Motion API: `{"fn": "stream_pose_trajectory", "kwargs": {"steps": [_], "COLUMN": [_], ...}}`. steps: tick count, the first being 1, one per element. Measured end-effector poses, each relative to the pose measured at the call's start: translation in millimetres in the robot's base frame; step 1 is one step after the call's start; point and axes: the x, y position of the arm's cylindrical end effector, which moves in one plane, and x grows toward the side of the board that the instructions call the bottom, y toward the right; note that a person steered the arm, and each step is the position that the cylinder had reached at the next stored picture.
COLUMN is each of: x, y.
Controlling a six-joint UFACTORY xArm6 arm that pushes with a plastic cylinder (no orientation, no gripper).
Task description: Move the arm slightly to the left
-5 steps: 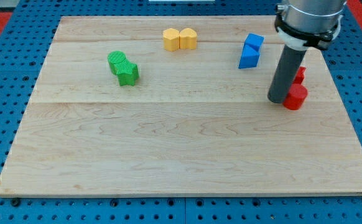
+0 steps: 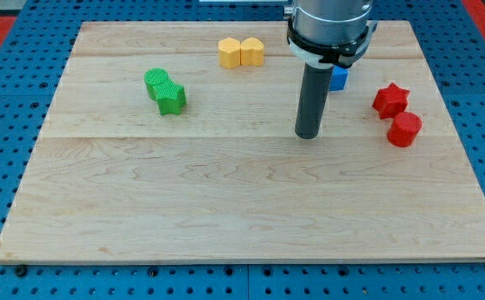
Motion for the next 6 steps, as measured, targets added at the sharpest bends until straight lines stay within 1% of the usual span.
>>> {"fn": "stream_pose_trajectory", "kwargs": {"steps": [6], "x": [5.7], "y": [0.0]}}
